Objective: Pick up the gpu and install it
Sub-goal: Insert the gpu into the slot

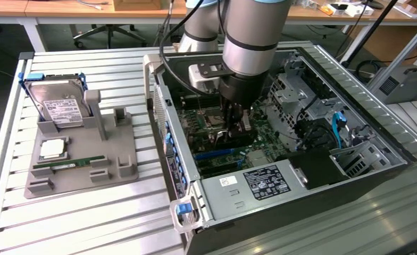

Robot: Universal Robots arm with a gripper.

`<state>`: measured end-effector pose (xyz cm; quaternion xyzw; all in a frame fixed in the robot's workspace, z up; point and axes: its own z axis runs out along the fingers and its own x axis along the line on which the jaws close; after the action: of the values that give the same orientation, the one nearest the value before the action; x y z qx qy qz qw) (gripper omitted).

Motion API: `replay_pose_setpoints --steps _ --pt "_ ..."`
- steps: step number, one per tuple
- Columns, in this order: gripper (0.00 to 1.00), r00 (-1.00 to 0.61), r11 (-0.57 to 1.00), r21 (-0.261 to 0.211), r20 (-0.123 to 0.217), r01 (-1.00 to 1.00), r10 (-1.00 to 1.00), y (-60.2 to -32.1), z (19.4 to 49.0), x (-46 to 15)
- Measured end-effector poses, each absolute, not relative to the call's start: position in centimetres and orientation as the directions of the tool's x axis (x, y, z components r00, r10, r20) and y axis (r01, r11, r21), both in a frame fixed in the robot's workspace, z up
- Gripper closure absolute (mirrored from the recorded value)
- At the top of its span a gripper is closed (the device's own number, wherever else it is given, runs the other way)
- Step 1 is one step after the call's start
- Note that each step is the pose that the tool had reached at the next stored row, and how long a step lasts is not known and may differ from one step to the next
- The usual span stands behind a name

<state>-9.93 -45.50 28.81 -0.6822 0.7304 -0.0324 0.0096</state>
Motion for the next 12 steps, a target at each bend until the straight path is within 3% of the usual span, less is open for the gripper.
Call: replay_pose_setpoints --steps 12 --pt "0.73 -0.069 0.067 -0.061 0.033 -0.996 -0.997 -45.5 27.4 -10.7"
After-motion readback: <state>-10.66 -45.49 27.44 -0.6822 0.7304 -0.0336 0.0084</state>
